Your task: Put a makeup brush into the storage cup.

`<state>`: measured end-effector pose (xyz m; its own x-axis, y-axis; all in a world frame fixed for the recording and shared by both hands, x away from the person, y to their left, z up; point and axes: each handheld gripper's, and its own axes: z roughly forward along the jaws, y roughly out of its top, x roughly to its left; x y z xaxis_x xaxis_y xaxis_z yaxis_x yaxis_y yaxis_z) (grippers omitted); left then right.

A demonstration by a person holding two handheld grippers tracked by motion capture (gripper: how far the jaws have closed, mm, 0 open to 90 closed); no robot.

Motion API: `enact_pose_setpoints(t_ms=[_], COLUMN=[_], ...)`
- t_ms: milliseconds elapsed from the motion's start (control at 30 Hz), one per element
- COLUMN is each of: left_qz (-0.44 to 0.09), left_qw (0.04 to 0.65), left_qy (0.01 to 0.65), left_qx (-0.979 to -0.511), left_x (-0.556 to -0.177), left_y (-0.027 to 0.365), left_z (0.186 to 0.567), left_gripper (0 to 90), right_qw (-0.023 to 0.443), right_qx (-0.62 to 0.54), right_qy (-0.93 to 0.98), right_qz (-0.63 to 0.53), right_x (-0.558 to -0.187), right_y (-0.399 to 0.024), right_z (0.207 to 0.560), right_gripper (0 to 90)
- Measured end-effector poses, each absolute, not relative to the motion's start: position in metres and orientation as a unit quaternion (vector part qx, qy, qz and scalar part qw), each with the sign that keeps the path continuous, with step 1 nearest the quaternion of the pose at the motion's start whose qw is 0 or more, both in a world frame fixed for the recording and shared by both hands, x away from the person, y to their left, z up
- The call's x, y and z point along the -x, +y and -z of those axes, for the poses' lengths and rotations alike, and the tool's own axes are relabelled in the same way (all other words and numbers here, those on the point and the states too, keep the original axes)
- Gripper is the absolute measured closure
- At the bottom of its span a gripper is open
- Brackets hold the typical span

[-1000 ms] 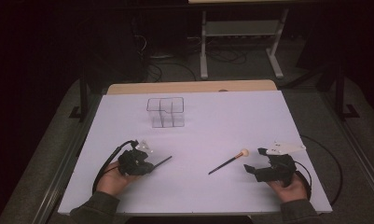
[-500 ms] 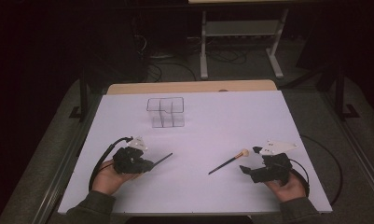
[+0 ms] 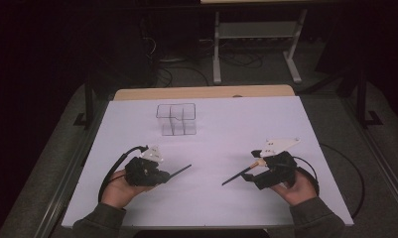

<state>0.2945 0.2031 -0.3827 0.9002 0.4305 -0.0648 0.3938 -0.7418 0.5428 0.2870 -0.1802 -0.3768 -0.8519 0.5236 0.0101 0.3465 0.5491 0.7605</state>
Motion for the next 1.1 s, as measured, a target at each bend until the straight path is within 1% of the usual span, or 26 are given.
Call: enact_pose_setpoints(t_ms=[100, 267, 333, 500, 600, 667, 700, 767, 967, 1100], left_qz=[-0.036, -0.036, -0.036, -0.038, -0.030, -0.025, -0.024, -0.015, -0.005, -0.004], left_qw=[0.287, 0.295, 0.284, 0.285, 0.292, 0.301, 0.302, 0.310, 0.304, 0.307], left_qy=[0.217, 0.220, 0.208, 0.195, 0.175, 0.177, 0.164, 0.154, 0.133, 0.125], left_qx=[-0.933, -0.929, -0.935, -0.938, -0.940, -0.937, -0.939, -0.938, -0.943, -0.943], left_x=[-0.293, -0.289, -0.289, -0.289, -0.291, -0.291, -0.291, -0.290, -0.289, -0.288], left_y=[0.201, 0.195, 0.192, 0.180, 0.169, 0.165, 0.162, 0.159, 0.153, 0.153], left_z=[0.378, 0.376, 0.375, 0.371, 0.364, 0.364, 0.364, 0.367, 0.375, 0.376], left_gripper=[83.2, 83.2, 83.2, 83.2, 83.2, 83.2, 83.2, 83.2, 83.2, 83.2], right_qw=[0.096, 0.094, 0.091, 0.080, 0.071, 0.067, 0.064, 0.063, 0.050, 0.029], right_qx=[-0.235, -0.204, -0.196, -0.185, -0.175, -0.172, -0.165, -0.153, -0.114, -0.097], right_qy=[0.882, 0.894, 0.896, 0.898, 0.899, 0.900, 0.902, 0.907, 0.925, 0.933], right_qz=[-0.398, -0.387, -0.387, -0.392, -0.396, -0.396, -0.393, -0.387, -0.358, -0.346], right_x=[-0.290, -0.295, -0.297, -0.302, -0.307, -0.308, -0.309, -0.310, -0.311, -0.314], right_y=[-0.171, -0.154, -0.150, -0.145, -0.140, -0.139, -0.135, -0.130, -0.110, -0.097], right_z=[0.369, 0.359, 0.356, 0.351, 0.345, 0.343, 0.341, 0.342, 0.352, 0.357], right_gripper=[16.8, 16.8, 16.8, 17.0, 17.2, 17.2, 17.3, 18.3, 21.1, 22.2])
